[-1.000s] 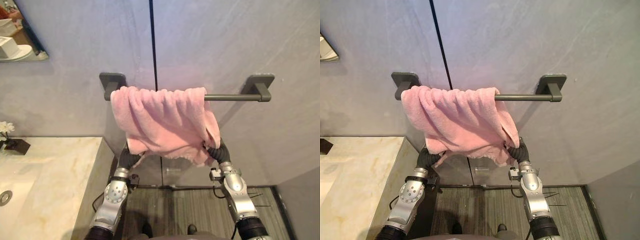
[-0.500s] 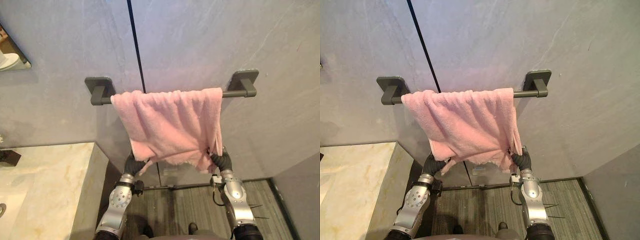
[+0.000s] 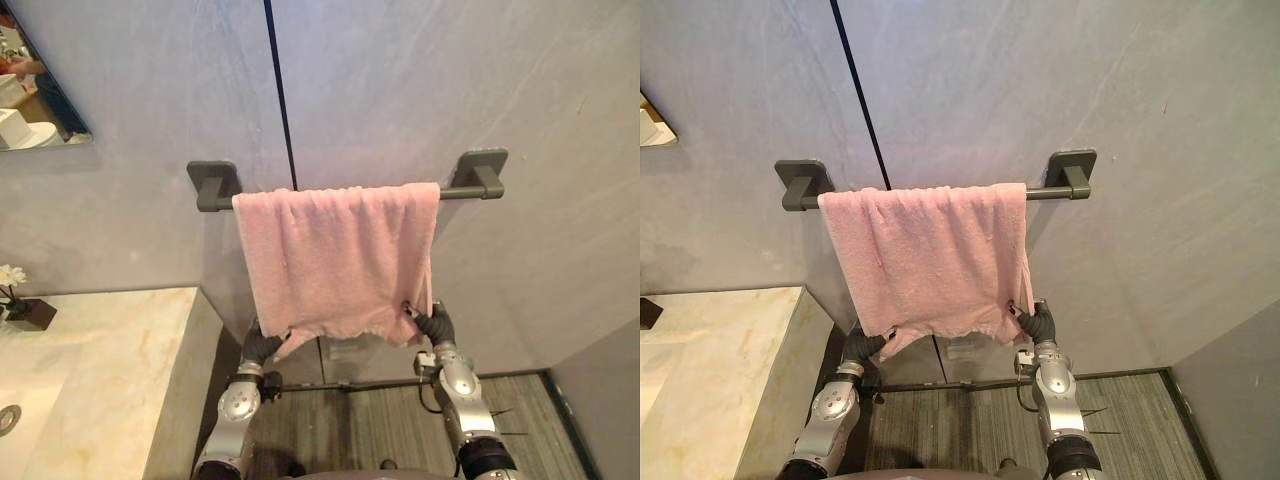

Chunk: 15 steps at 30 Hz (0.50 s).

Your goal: Organize washtable

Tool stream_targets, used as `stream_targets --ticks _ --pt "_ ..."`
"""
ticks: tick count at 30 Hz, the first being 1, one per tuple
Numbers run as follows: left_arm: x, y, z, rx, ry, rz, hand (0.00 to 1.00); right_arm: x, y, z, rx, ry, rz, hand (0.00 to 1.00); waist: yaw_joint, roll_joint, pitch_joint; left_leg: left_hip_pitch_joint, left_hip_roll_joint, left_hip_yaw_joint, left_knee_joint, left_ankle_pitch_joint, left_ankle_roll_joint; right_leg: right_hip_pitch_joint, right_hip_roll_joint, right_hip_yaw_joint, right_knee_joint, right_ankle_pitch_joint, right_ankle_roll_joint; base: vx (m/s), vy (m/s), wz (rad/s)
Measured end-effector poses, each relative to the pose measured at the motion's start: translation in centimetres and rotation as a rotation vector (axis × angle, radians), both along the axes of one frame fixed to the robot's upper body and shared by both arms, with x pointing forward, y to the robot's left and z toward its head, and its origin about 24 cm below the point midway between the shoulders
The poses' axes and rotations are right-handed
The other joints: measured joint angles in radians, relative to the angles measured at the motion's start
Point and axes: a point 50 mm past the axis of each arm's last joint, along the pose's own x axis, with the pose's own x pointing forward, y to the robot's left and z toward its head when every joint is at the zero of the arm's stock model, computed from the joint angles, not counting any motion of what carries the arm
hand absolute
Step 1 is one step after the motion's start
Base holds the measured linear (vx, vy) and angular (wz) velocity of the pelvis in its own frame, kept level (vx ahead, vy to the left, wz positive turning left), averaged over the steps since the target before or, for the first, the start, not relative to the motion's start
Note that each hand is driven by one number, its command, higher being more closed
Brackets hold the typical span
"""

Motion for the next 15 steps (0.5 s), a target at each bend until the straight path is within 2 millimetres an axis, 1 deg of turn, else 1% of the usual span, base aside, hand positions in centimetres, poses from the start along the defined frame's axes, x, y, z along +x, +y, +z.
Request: stream_targets --ticks 3,7,10,12,15 --pt "-0.6 0.7 -0.6 -0.018 0.041 0.065 0.00 -0.3 -0.8 -0.3 -0.001 0.016 -0.059 0.00 -0.001 -0.010 0.000 -0.001 0.000 -0.003 0.000 -0.001 -0.001 0.001 0.000 -0.002 -0.001 -0.003 -0.001 0.00 0.000 0.00" --pt "-2.3 1.3 -1.7 -0.028 0.106 0.107 0.00 -1.2 -1.5 -1.2 -0.005 0.071 -0.123 0.00 0.001 -0.022 -0.006 0.000 0.000 -0.004 0.000 -0.001 0.001 0.004 0.000 -0.003 -0.002 -0.004 -0.005 0.01 -0.002 0.00" --pt "-2.8 2.3 -2.2 -0.053 0.140 0.181 0.00 -2.6 -3.0 -2.3 -0.004 0.136 -0.215 0.00 0.012 -0.023 -0.006 0.004 0.001 -0.001 0.006 -0.003 0.001 0.007 0.000 -0.003 -0.004 -0.003 -0.006 0.04 -0.011 -0.01" --pt "-3.3 3.3 -2.6 -0.068 0.161 0.245 0.00 -4.4 -4.1 -3.9 -0.001 0.240 -0.288 0.00 0.021 -0.023 -0.006 0.011 0.001 0.001 0.006 -0.006 -0.001 0.018 0.000 -0.003 -0.010 -0.003 -0.006 0.00 0.000 0.00" --pt "-4.1 4.1 -2.9 -0.077 0.177 0.291 0.00 -6.5 -4.6 -5.3 0.013 0.325 -0.339 0.00 0.019 -0.023 -0.006 0.013 0.002 0.004 0.006 -0.007 -0.002 0.019 0.001 -0.001 -0.013 -0.002 -0.008 -0.01 -0.013 -0.03"
